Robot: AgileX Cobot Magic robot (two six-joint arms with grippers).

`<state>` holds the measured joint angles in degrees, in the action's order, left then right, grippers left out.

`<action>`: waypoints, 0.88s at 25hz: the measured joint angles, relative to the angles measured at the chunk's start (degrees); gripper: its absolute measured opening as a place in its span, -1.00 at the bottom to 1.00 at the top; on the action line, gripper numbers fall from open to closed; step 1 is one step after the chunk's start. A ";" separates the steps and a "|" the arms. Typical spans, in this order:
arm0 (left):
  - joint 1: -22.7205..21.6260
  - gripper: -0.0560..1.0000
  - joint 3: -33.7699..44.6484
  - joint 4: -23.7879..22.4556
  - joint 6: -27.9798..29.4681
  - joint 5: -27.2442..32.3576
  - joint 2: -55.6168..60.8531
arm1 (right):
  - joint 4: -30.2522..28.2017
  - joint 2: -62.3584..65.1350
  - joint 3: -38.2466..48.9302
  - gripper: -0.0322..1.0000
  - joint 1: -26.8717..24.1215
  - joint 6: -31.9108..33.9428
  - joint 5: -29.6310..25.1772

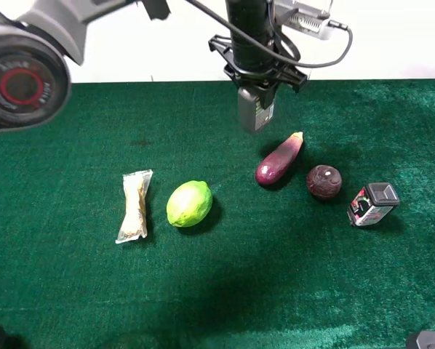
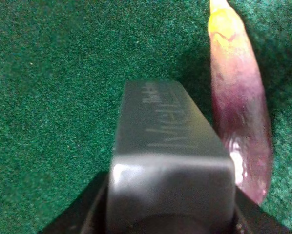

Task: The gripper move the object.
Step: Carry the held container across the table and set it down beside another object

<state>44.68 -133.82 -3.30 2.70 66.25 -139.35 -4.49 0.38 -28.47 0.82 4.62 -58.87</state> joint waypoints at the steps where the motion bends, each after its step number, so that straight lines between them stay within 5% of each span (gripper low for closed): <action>1: 0.00 -0.08 -0.12 0.00 0.31 -0.37 -0.52 | 0.00 0.00 0.00 0.41 0.00 0.00 0.00; 22: -0.05 -0.08 -0.32 0.87 5.49 -7.60 -5.51 | 0.17 0.00 0.00 0.41 0.00 0.00 0.00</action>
<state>44.63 -134.15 -2.43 8.18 58.65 -144.85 -4.32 0.38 -28.47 0.82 4.62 -58.87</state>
